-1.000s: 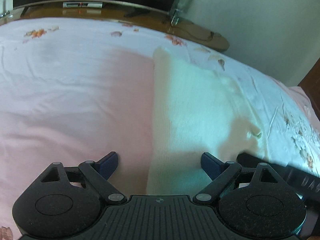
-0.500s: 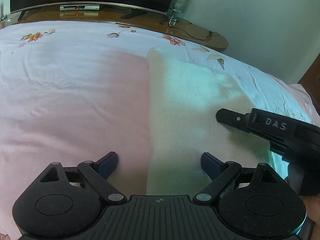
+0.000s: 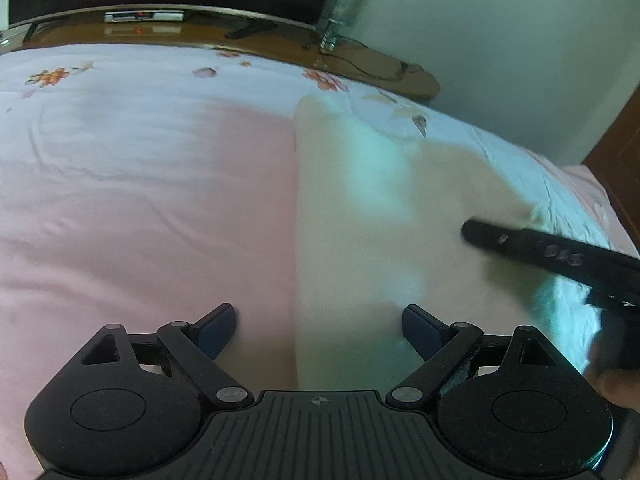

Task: Fold small clothes
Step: 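Fold the held side over the body with the right tool and release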

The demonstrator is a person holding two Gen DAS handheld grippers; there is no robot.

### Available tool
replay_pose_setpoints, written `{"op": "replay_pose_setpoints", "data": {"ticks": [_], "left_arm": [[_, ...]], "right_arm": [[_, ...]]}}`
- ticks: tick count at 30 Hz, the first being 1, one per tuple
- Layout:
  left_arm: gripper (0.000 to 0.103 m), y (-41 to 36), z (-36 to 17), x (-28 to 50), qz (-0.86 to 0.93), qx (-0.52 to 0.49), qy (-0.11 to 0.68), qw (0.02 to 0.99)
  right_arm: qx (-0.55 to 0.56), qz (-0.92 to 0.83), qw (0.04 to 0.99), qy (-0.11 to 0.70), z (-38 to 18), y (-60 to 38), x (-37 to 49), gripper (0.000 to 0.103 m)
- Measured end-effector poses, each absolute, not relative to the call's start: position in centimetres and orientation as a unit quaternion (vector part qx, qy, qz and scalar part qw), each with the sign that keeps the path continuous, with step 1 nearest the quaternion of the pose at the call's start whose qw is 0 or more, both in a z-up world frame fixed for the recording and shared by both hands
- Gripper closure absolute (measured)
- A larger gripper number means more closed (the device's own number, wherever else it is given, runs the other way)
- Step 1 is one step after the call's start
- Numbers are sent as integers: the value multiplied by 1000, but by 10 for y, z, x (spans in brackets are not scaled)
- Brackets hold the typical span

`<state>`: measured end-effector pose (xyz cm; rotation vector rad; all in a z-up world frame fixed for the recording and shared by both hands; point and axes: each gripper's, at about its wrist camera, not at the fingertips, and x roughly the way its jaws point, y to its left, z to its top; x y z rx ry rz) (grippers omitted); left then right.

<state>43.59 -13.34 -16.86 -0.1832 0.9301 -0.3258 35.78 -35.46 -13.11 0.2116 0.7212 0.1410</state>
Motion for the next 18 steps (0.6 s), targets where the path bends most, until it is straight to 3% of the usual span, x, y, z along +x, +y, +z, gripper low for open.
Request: {"op": "replay_pose_setpoints", "data": {"ticks": [4,7,12,18], "left_arm": [[13,-139,-170,429,-164,-68,445,878],[13,-137,-169,426,-166,-65,446,877],[13,-135,-168,421,-166,-60,448,876],[13,-132,-170,419,-164,-50,446,879]], "right_arm": [[176,42,911,372,-154,-385,357,88],[171,37,913,368,-150,-381,346,88],[237,54,889,388,-151,-397,325,78],[257,59,871,414,-159,-402,287,78]]}}
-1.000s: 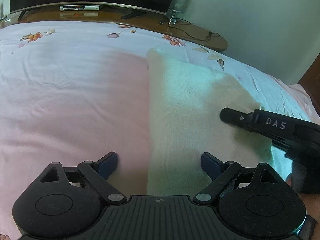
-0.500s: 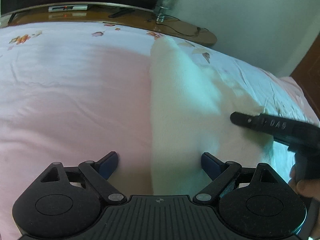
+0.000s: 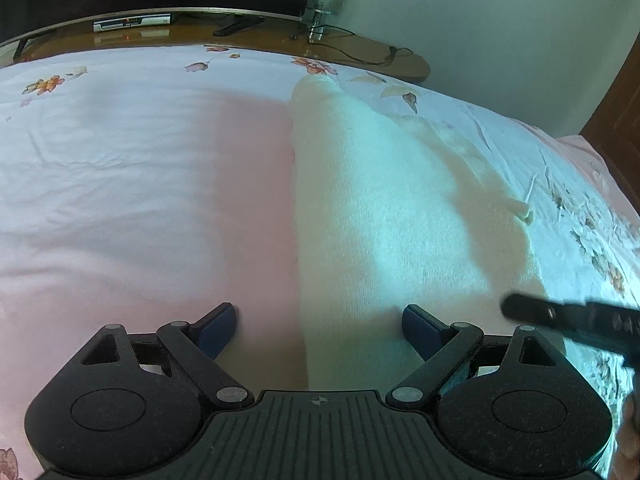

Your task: Fold small clothes

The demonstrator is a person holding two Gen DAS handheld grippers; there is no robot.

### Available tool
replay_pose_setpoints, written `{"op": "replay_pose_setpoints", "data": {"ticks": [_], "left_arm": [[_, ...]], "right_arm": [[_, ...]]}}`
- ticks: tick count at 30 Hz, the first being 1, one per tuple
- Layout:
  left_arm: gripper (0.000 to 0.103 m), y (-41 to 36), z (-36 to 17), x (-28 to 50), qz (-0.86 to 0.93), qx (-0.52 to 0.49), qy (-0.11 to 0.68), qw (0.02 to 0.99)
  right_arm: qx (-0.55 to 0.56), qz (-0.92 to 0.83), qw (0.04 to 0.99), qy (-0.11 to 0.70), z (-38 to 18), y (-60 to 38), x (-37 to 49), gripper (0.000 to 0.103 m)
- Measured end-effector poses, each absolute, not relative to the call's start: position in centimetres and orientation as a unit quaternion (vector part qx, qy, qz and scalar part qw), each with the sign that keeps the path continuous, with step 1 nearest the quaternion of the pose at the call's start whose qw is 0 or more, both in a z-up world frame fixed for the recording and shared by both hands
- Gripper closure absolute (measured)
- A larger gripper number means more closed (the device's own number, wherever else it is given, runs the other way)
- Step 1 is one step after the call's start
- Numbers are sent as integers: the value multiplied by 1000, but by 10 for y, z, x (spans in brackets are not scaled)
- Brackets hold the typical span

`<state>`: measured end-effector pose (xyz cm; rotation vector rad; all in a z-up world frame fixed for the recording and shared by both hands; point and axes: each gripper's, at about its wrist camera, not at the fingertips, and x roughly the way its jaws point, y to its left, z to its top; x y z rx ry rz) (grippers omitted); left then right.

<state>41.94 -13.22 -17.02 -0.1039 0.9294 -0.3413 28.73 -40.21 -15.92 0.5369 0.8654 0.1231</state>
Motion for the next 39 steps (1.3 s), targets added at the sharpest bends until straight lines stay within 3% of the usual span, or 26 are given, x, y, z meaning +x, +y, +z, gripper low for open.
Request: {"op": "replay_pose_setpoints", "data": {"ticks": [4,8,12,15,19,21,27,32,35,39], "left_arm": [[13,-135,-170,416,-164,-39,445,879],[13,-137,-169,409,-172,-33,447,877],[13,-140,-167,403,-187,-38,450,872],[13,-145,-172,401,-189,-27,450,873],[13,-143,-170,402,-189,-25,451,872],[13,-136,-162,402,-184,-44,447,874],[13,-132,-136,418,-189,-55,414,889],[14,-144,-134,441,-193,-54,403,893],[36,-156,-138,456,-195,-48,404,892],[36,-168,-141,484,-178,-43,399,898]], "right_arm": [[242,56,872,422,-161,-397,269,80],[222,51,879,419,-152,-391,257,93],[189,50,894,403,-133,-387,250,95],[145,6,890,433,-153,-390,251,96],[160,4,893,421,-155,-390,250,94],[158,2,895,416,-148,-389,250,81],[156,6,925,346,-112,-387,261,80],[130,21,933,334,-103,-367,303,81],[122,32,933,336,-105,-354,324,82],[93,32,935,340,-111,-342,350,83]]}}
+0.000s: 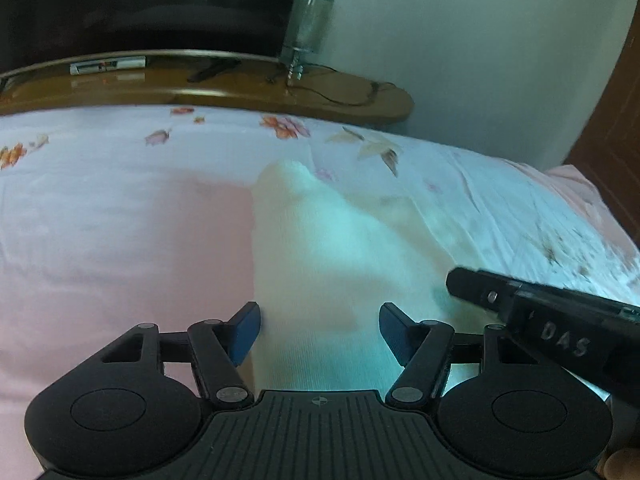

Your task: Fold small clothes

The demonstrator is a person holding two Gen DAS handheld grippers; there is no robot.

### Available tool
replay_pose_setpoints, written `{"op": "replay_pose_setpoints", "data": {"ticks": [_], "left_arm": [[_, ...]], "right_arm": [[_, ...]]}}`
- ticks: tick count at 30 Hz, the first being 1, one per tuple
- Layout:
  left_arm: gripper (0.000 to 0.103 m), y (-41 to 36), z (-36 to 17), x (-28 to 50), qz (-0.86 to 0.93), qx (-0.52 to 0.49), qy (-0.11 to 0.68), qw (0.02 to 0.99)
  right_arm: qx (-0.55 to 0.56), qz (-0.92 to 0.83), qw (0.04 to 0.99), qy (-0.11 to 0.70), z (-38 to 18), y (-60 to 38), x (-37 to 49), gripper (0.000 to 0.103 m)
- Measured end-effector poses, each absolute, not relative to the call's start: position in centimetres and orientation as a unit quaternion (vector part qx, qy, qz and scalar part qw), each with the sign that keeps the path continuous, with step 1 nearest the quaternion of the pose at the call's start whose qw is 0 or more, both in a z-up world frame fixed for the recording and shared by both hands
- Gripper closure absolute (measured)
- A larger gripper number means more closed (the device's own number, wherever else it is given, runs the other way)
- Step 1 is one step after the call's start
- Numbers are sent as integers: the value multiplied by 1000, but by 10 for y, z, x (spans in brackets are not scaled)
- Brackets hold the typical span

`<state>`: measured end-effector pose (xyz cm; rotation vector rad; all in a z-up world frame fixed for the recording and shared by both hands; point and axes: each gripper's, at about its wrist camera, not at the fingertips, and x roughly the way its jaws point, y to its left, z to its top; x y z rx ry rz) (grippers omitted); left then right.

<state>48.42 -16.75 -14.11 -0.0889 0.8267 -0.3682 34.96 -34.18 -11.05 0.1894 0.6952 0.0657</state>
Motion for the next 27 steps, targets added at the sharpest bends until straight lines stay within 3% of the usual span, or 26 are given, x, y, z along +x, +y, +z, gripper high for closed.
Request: {"op": "replay_pose_setpoints", "data": {"ticks": [3,6,20,22,23,24,27], "left_arm": [[36,-171,-161,503,-166,-37,425,889],[23,-163,-171,508,-171,-58,423,888],[21,-125,-159,524,-118,-116,405,899],[21,-127,-151,524,-122,-111,396,903],[21,-132,-146,524,-130,-102,389,906],[21,-137,-142,524,-137,-95,384,908],[21,-155,-134,533,-149,-84,376,911]], "right_arm": [[84,16,928,363,-127,-348,371,83],[64,3,925,375,-150,-359,375,103],[69,4,924,376,-143,-372,378,103],[86,9,926,367,-137,-373,376,96],[90,10,930,357,-132,-372,374,84],[87,10,933,348,-127,-370,375,80],[78,21,939,333,-115,-361,391,80]]}}
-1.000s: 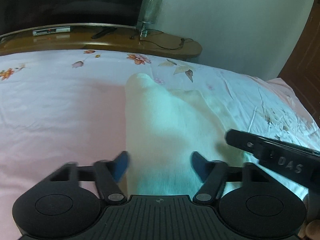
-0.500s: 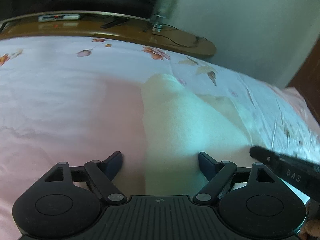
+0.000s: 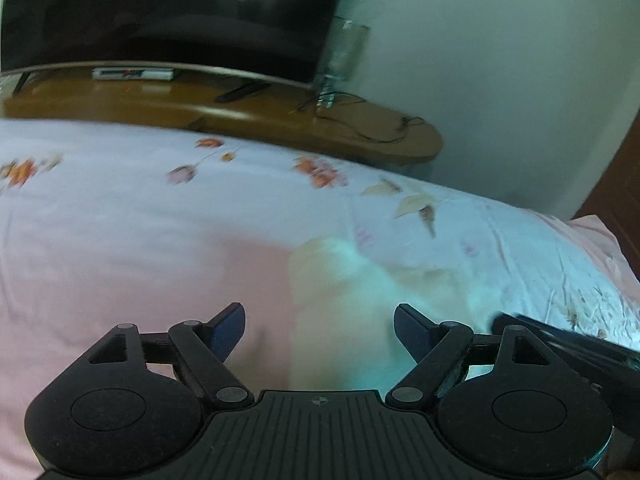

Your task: Fold small clothes

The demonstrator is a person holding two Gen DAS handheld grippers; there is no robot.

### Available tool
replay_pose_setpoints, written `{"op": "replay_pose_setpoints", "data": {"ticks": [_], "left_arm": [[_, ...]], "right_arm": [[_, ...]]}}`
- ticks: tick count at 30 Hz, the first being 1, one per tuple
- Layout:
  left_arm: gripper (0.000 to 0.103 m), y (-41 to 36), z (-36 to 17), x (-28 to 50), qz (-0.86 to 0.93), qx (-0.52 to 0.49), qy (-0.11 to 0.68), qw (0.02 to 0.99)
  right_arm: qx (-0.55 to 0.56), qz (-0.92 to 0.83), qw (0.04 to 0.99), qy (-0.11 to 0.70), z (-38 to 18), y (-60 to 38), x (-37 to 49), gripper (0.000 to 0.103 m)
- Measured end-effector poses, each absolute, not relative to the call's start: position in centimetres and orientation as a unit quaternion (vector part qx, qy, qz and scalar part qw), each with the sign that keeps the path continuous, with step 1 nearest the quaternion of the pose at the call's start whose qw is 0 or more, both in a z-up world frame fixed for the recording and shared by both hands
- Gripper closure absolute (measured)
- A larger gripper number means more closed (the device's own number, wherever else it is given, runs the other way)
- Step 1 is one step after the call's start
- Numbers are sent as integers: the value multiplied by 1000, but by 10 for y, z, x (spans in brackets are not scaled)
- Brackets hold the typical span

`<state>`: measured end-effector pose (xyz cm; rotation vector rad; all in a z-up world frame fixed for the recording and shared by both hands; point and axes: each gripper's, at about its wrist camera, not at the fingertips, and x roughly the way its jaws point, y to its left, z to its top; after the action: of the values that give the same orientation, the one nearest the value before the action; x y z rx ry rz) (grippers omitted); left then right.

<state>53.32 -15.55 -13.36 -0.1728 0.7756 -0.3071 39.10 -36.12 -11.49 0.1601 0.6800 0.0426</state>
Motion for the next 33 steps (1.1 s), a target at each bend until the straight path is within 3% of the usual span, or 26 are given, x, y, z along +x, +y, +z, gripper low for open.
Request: {"op": "replay_pose_setpoints", "data": {"ticks": [8,11,21,24,33], "left_arm": [[21,-187,-164,570,-119,-44,418,900],[21,-183,-175,572,-124,-62,422,896],[20,-184,-163,562,-115,-57,419,899],[20,-179,-152,545,-124,-49,407,904],[20,-174,-155,483,-154,-26,418,895]], "right_arm": [[54,17,928,369,-137,-353,444,84],[35,-5,926,376,-158,-364,447,90],[52,-31,922,382,-156,-384,442,89],[72,-20,930,359,-137,-382,422,85],[57,25,935,350,-120,-341,353,87]]}}
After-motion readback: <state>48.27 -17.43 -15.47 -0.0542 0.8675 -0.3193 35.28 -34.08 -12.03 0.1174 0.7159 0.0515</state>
